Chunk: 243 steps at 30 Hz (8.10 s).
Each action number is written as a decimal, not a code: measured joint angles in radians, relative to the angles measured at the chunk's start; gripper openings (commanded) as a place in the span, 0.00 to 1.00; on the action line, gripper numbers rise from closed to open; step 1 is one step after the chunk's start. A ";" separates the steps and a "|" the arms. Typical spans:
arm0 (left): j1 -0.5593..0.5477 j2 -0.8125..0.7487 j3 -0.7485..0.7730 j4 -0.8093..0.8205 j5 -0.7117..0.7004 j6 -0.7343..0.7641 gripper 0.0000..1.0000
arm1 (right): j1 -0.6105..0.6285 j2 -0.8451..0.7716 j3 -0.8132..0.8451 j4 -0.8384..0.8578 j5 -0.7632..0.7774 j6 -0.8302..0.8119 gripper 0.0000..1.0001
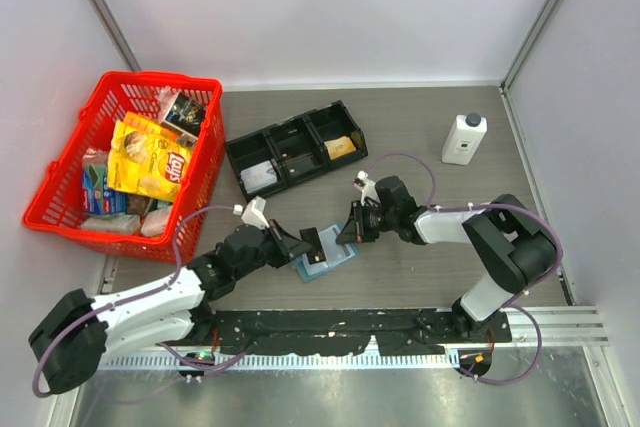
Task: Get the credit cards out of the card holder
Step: Remove the credit card from the card holder, then place the credit card in the storage box, then remove the credit card from the card holder.
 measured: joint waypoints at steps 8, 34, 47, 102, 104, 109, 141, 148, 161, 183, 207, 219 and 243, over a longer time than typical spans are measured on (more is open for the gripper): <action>0.011 -0.113 0.211 -0.342 0.006 0.291 0.00 | -0.002 -0.128 0.046 -0.196 0.055 -0.092 0.47; 0.050 0.245 0.905 -0.923 0.624 1.126 0.00 | -0.002 -0.642 0.206 -0.498 -0.208 -0.441 0.47; 0.050 0.259 0.936 -0.941 0.695 1.167 0.05 | -0.002 -0.579 0.241 -0.513 -0.377 -0.457 0.01; 0.101 -0.107 0.655 -0.869 0.048 0.753 0.92 | -0.055 0.561 1.135 -0.517 0.230 -0.245 0.51; 0.101 -0.090 0.645 -0.842 0.072 0.734 0.89 | -0.055 0.500 1.089 -0.523 0.259 -0.256 0.51; 0.101 -0.042 0.618 -0.768 0.127 0.676 0.80 | -0.056 0.269 0.926 -0.522 0.297 -0.269 0.50; -0.036 0.456 0.471 -0.463 0.100 0.400 0.26 | -0.027 -0.359 -0.053 -0.309 0.194 -0.020 0.41; -0.040 0.489 0.422 -0.426 0.080 0.374 0.25 | 0.008 -0.302 -0.053 -0.250 0.167 -0.001 0.41; -0.040 0.507 0.410 -0.361 0.072 0.350 0.23 | 0.057 -0.212 -0.040 -0.234 0.157 0.001 0.41; -0.040 0.533 0.394 -0.277 0.084 0.341 0.19 | 0.073 -0.157 0.016 -0.286 0.172 -0.015 0.31; -0.041 0.568 0.433 -0.290 0.118 0.404 0.19 | 0.080 -0.186 0.176 -0.486 0.159 -0.106 0.20; -0.047 0.505 0.453 -0.426 0.058 0.441 0.20 | 0.084 -0.187 0.145 -0.497 0.253 -0.135 0.32; -0.046 0.488 0.478 -0.579 -0.021 0.488 0.14 | 0.180 -0.115 0.163 -0.500 0.400 -0.139 0.32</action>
